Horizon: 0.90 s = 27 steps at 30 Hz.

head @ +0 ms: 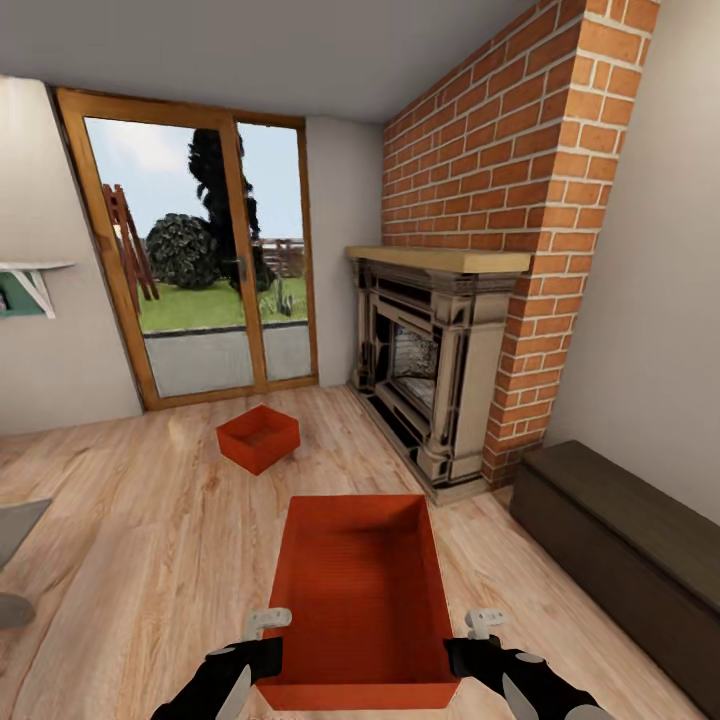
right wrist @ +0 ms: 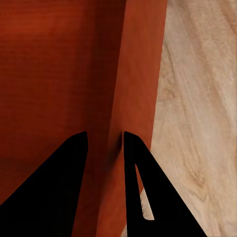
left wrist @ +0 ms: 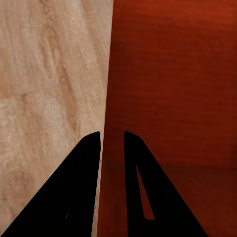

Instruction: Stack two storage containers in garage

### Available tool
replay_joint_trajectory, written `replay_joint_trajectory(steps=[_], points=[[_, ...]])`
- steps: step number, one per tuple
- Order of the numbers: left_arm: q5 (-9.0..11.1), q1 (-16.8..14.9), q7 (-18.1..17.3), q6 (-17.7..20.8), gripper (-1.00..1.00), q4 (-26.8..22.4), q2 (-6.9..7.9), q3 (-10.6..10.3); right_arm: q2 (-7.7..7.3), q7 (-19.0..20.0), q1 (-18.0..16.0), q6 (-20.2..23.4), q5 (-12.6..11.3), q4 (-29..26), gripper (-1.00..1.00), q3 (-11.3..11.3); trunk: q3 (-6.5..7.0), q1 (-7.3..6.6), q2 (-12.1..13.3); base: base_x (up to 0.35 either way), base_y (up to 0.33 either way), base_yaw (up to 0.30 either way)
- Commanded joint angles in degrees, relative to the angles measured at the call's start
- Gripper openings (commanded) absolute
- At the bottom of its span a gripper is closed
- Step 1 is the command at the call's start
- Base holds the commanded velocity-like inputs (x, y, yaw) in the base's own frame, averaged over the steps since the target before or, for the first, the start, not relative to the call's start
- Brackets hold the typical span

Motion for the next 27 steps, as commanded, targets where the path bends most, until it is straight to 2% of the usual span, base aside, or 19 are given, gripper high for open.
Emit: replay_joint_trajectory(steps=[1, 27], points=[[-1.5, -0.1, 0.7, 0.2, -1.00, -0.3, 0.09, 0.6, -0.05, 0.2, 0.0, 0.0, 1.0, 0.2, -1.00, 0.5, -0.06, 0.00, 0.0, 0.000, 0.000, 0.299], [-1.5, -0.1, 0.7, 0.3, -1.00, -0.3, 0.15, 0.6, -0.05, 0.3, 0.0, 0.0, 1.1, 0.2, -1.00, 0.5, 0.12, -0.22, 0.4, 0.000, 0.000, 0.299]])
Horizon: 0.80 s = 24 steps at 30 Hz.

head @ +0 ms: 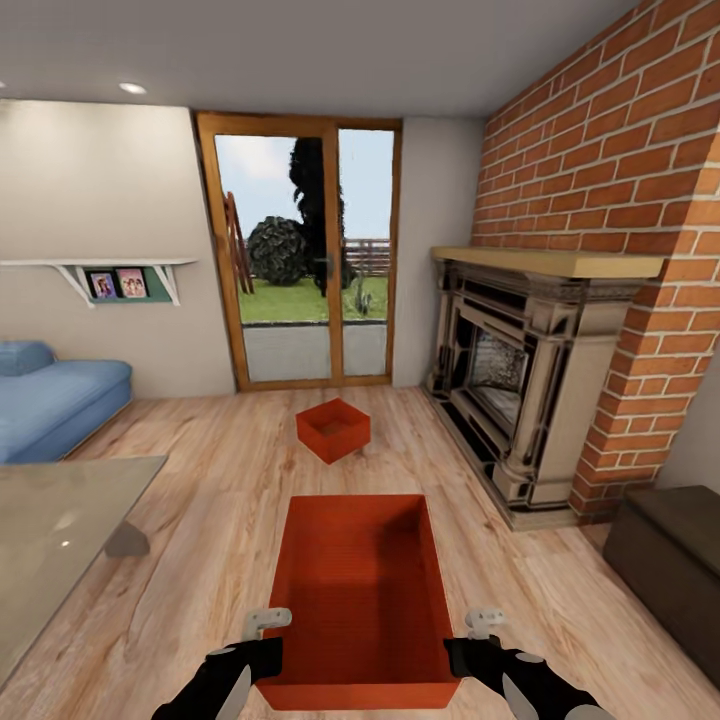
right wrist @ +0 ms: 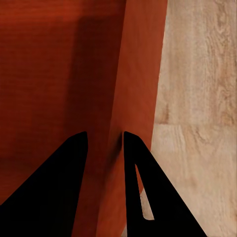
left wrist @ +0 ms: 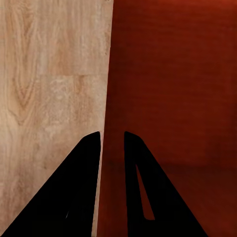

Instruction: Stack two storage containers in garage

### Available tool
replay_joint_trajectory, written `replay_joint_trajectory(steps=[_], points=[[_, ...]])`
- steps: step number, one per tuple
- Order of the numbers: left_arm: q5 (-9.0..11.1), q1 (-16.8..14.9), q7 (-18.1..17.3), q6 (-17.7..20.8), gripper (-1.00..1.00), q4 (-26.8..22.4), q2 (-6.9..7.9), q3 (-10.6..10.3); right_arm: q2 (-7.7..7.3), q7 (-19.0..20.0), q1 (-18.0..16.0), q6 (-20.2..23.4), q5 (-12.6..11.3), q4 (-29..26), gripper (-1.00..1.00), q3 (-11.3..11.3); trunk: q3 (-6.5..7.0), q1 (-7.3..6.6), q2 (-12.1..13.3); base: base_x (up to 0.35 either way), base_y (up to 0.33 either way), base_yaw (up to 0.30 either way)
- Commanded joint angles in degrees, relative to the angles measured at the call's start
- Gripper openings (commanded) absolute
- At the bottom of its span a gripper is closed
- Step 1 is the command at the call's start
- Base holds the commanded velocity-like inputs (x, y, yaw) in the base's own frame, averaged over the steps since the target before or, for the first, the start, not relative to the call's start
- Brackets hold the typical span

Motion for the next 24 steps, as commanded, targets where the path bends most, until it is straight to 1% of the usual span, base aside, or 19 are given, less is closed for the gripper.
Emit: replay_joint_trajectory(steps=[1, 24], points=[[-1.4, -0.1, 0.7, 0.4, -1.00, -0.3, 0.17, 0.6, -0.05, 0.2, 0.0, 0.0, 1.0, 0.2, -1.00, 0.6, 0.12, -0.22, 0.4, 0.000, 0.000, 0.299], [-1.4, -0.1, 0.8, 0.3, -1.00, -0.3, 0.12, 0.6, -0.05, 0.2, 0.0, 0.0, 1.0, 0.2, -1.00, 0.6, 4.25, -5.28, 9.6, 0.000, 0.000, 0.299]])
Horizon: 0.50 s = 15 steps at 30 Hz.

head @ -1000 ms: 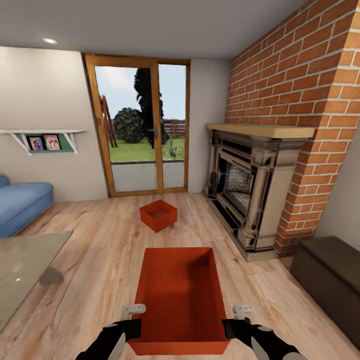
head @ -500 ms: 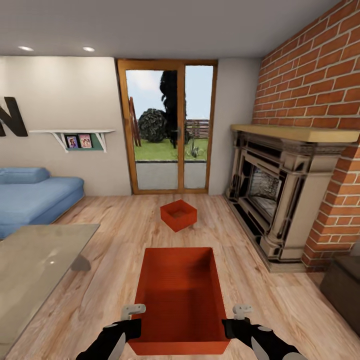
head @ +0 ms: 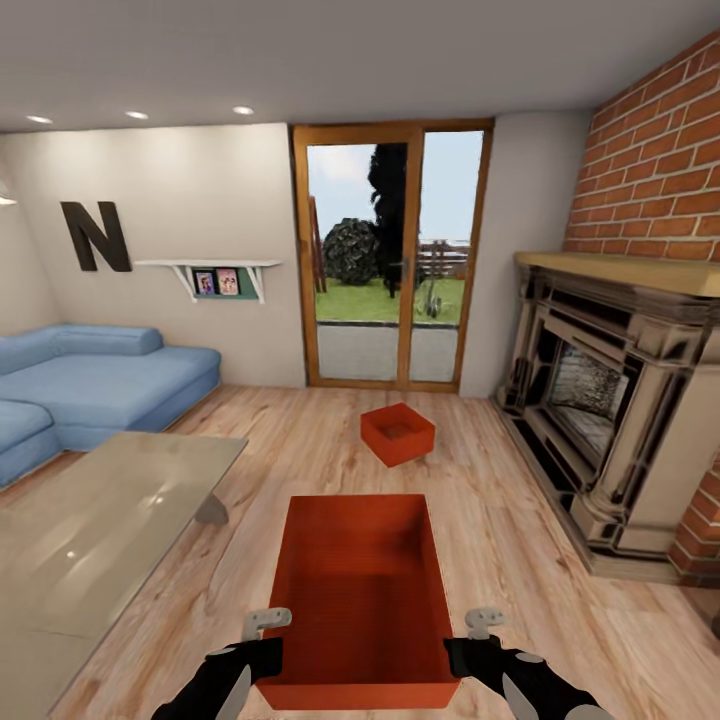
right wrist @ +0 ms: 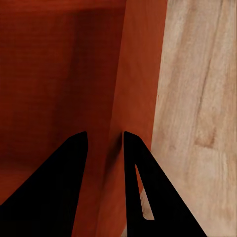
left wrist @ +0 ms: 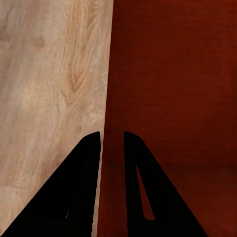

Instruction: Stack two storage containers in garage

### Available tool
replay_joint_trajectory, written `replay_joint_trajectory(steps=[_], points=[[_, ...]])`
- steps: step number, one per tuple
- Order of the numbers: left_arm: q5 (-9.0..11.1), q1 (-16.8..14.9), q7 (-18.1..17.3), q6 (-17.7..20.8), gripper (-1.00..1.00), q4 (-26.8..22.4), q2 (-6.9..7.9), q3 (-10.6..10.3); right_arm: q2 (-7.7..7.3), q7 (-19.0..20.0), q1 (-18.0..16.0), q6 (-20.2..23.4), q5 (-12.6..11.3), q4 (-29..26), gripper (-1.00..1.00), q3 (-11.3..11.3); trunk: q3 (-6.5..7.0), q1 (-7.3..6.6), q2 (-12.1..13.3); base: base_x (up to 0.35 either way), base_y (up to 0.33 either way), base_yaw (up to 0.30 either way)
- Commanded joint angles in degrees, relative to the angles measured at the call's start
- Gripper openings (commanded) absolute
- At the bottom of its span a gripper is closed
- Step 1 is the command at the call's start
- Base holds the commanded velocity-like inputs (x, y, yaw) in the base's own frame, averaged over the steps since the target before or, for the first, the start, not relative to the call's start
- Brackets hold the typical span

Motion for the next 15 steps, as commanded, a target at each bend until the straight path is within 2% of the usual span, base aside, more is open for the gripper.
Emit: replay_joint_trajectory(steps=[1, 15], points=[[-1.4, -0.1, 0.8, 0.3, -1.00, -0.3, 0.11, 0.6, -0.05, 0.2, 0.0, 0.0, 1.0, 0.2, -1.00, 0.6, 0.12, -0.22, 0.4, 0.000, 0.000, 0.299], [-1.5, -0.1, 0.8, 0.3, -1.00, -0.3, 0.12, 0.6, -0.05, 0.2, 0.0, 0.0, 1.0, 0.2, -1.00, 0.6, 2.63, -3.30, 6.0, 0.000, 0.000, 0.299]])
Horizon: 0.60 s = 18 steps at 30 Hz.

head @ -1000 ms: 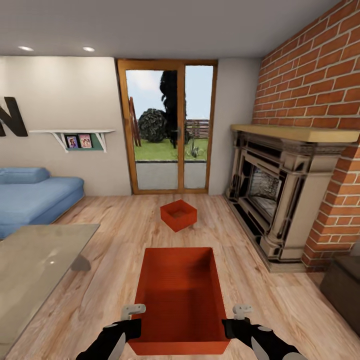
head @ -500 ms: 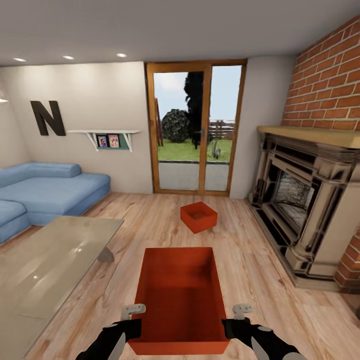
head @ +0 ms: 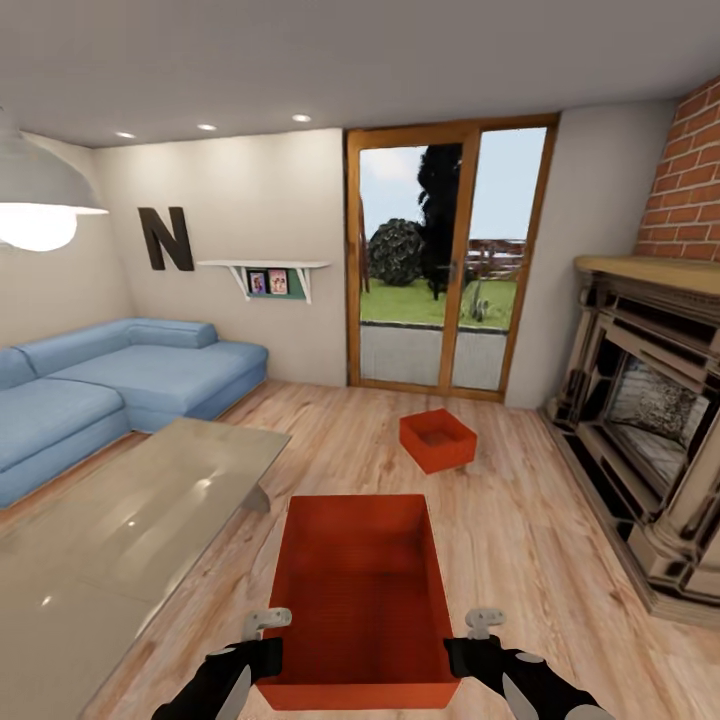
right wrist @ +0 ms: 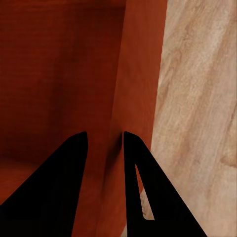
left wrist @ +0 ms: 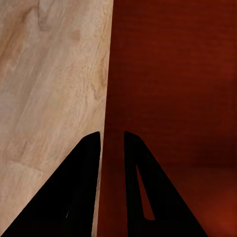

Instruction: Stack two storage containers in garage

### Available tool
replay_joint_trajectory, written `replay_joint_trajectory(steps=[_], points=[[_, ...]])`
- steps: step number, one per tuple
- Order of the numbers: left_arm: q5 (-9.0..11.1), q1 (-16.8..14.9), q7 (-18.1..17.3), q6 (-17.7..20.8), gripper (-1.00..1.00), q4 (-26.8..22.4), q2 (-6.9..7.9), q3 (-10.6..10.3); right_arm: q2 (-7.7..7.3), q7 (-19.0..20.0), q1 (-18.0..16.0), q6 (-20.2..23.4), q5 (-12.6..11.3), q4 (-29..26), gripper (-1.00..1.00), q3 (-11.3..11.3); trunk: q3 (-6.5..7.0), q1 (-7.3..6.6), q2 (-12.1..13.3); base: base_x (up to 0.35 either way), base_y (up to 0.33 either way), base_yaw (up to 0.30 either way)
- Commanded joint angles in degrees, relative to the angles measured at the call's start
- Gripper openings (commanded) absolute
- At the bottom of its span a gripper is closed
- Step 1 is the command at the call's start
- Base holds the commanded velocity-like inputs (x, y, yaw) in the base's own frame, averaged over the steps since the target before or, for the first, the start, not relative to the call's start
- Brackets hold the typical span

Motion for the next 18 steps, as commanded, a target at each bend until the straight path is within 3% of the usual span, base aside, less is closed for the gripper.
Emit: replay_joint_trajectory(steps=[1, 18], points=[[-1.4, -0.1, 0.9, 0.3, -1.00, -0.3, 0.15, 0.5, -0.05, 0.2, 0.0, 0.0, 1.0, 0.2, -1.00, 0.6, 0.11, -0.22, 0.4, 0.000, 0.000, 0.299], [-1.4, -0.1, 0.9, 0.3, -1.00, -0.3, 0.29, 0.5, -0.05, 0.2, 0.0, 0.0, 1.0, 0.2, -1.00, 0.6, 3.16, -3.95, 7.2, 0.000, 0.000, 0.299]])
